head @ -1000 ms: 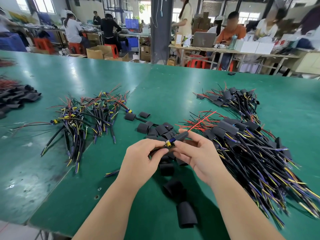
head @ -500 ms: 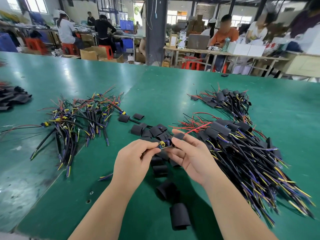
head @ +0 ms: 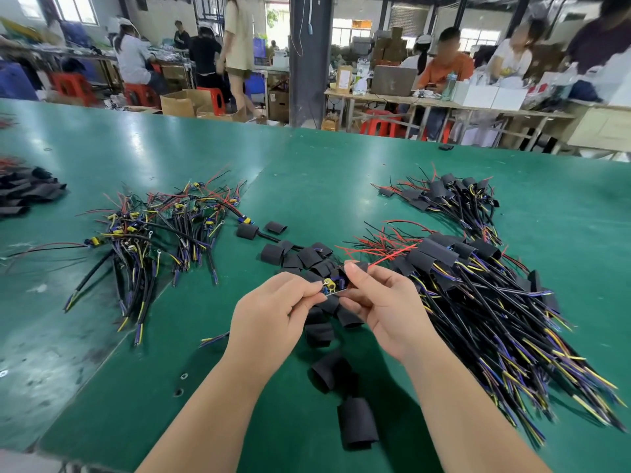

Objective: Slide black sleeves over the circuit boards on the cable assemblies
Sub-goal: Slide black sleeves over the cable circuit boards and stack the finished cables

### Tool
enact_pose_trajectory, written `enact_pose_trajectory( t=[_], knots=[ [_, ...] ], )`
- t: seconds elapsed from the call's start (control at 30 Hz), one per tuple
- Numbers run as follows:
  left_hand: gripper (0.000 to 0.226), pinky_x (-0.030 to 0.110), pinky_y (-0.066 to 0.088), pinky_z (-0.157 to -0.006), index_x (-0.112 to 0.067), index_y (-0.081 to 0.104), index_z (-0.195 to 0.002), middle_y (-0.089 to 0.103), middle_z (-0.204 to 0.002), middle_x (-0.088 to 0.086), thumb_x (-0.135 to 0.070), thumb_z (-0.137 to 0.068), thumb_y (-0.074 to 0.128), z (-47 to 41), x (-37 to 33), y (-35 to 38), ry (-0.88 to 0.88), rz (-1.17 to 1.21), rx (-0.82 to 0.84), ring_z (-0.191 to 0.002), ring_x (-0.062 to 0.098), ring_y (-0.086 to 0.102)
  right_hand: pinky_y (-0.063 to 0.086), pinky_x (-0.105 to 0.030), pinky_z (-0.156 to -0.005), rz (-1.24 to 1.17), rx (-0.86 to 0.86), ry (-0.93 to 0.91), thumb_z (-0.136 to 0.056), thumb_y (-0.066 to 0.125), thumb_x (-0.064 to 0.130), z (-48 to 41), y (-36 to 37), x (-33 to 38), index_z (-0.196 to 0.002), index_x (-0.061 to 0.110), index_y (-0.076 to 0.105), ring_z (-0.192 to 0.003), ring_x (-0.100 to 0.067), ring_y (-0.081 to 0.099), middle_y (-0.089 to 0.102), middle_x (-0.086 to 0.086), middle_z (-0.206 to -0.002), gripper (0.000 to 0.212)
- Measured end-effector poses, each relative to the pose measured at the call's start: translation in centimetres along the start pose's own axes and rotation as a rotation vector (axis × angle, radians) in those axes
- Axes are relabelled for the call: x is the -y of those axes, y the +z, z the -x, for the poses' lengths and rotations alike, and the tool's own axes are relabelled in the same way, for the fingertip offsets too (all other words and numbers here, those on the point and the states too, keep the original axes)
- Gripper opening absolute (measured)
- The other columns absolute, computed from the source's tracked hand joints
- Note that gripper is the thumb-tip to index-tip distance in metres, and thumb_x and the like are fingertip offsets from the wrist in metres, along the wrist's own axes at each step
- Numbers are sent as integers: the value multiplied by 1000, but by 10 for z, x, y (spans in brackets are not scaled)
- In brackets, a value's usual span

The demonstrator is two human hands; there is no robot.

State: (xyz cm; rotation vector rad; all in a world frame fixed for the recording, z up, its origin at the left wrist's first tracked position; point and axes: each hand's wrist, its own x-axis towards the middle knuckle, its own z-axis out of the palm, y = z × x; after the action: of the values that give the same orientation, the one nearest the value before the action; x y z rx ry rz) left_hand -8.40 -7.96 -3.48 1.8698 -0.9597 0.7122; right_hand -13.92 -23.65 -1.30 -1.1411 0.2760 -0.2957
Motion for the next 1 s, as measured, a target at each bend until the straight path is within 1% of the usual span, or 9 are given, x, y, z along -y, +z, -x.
enact_pose_trajectory(
  t=[0.1,0.17,0.27,0.33,0.43,0.57,0.83,0.9,1.0],
  knots=[
    [23,34,51,-56,-6,73,-85,67,-80,-2,-25,-88,61,-1,-2,-1,36,5,-6,-67,18,60,54,-20,-56,-43,-15,0,-64,78,25,1,1,0,-56,20,67,-52,-8,61,63,4,-63,14],
    [19,34,51,-58,-5,73,-86,67,-81,0,-22,-87,64,-1,-2,0,47,26,-9,-68,19,61,53,-19,-56,-75,-3,15,-66,76,23,2,1,1,-66,16,68,-51,-7,61,66,1,-66,11],
    [12,34,52,-59,-4,73,-88,68,-83,1,-14,-84,69,0,-1,2,65,5,-15,-69,20,62,53,-19,-57,-116,-7,47,-66,75,23,1,1,2,-93,6,61,-49,-6,58,64,0,-65,35],
    [11,34,52,-59,-4,73,-88,68,-84,2,-14,-85,69,1,1,4,79,-11,-26,-70,21,62,54,-20,-59,-141,-12,53,-64,75,25,1,1,2,-104,2,57,-47,-5,56,63,1,-62,50],
    [17,34,51,-60,-5,73,-89,67,-84,1,-18,-89,64,1,1,5,89,-23,-55,-70,20,61,55,-20,-60,-149,1,55,-67,72,28,0,1,2,-93,2,65,-52,-9,64,67,0,-63,37],
    [18,34,52,-64,-5,74,-91,69,-86,2,-18,-90,62,1,0,4,65,1,-93,-73,18,63,56,-22,-61,-185,33,59,-65,74,25,1,3,3,-77,11,77,-64,-14,70,73,-10,-78,18],
    [10,30,52,-68,-4,73,-91,70,-87,1,-11,-85,69,0,-1,4,17,8,-133,-75,14,64,55,-21,-63,-287,68,20,-71,70,18,2,3,3,-93,13,72,-74,-14,71,73,-9,-93,22],
    [10,28,52,-68,-4,73,-91,70,-86,1,-10,-85,69,0,0,4,12,17,-145,-75,13,63,55,-22,-65,-265,108,4,-73,69,17,3,1,4,-95,17,73,-80,-14,72,73,-8,-99,22],
    [11,24,51,-68,-3,73,-91,70,-85,2,-10,-85,68,0,0,3,9,19,-159,-75,11,61,55,-22,-67,-173,116,-43,-69,71,14,2,1,4,-98,13,71,-76,-13,70,74,-7,-94,29]
  ],
)
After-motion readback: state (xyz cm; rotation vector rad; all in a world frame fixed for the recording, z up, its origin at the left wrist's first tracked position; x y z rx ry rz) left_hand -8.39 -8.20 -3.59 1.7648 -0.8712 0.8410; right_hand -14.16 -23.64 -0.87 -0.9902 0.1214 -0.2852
